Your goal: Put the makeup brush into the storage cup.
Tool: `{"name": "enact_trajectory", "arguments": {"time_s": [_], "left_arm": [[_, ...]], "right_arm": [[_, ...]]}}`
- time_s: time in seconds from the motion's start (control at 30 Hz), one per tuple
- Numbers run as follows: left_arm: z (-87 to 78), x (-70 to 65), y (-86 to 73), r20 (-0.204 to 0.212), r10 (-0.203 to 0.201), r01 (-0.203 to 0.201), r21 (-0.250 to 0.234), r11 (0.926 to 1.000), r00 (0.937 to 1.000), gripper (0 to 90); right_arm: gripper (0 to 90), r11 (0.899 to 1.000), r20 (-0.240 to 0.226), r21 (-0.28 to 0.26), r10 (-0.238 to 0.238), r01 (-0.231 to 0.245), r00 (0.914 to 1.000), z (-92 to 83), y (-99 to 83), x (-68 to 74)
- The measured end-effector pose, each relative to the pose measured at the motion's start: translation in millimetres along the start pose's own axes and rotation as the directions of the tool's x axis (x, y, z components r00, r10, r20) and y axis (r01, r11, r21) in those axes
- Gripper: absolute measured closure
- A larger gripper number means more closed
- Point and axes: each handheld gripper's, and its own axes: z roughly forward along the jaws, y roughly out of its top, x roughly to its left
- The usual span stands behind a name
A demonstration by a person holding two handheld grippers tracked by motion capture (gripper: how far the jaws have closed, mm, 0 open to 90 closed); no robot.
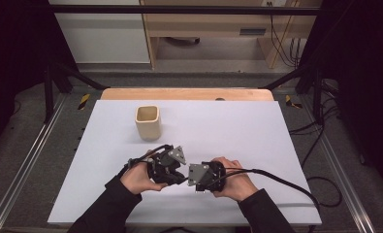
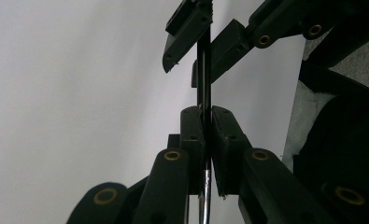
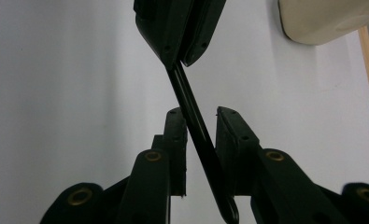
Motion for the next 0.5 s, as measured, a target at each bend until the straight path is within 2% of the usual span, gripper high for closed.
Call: {"name": "enact_trajectory", "arguments": {"time_s": [0.1, 0.2, 0.43, 0.5], "left_arm": [[0.4, -0.5, -0.4, -0.002, -0.001, 0.001, -0.003, 1.0000, 1.0000, 83.9], [0.6, -0.7, -0.8, -0.001, -0.006, 0.006, -0.010, 0.9999, 1.0000, 83.8], [-0.3, 0.2, -2.0, -0.007, -0.009, 0.009, -0.022, 0.9997, 0.9999, 83.3], [-0.5, 0.4, -2.3, -0.007, -0.009, 0.009, -0.022, 0.9997, 0.9999, 83.0]], "right_arm": [[74.7, 1.000, -0.003, -0.001, 0.004, -0.004, 1.0000, 0.7, 0.0, 1.1], [75.3, 1.000, -0.005, -0.001, -0.015, 0.015, 0.9999, 1.4, -0.1, 0.0], [77.0, 1.000, 0.003, -0.009, -0.004, 0.004, 1.0000, 1.7, -0.6, 2.2], [77.4, 1.000, -0.003, -0.002, -0.017, 0.017, 0.9998, 1.3, -0.8, 1.5]]}}
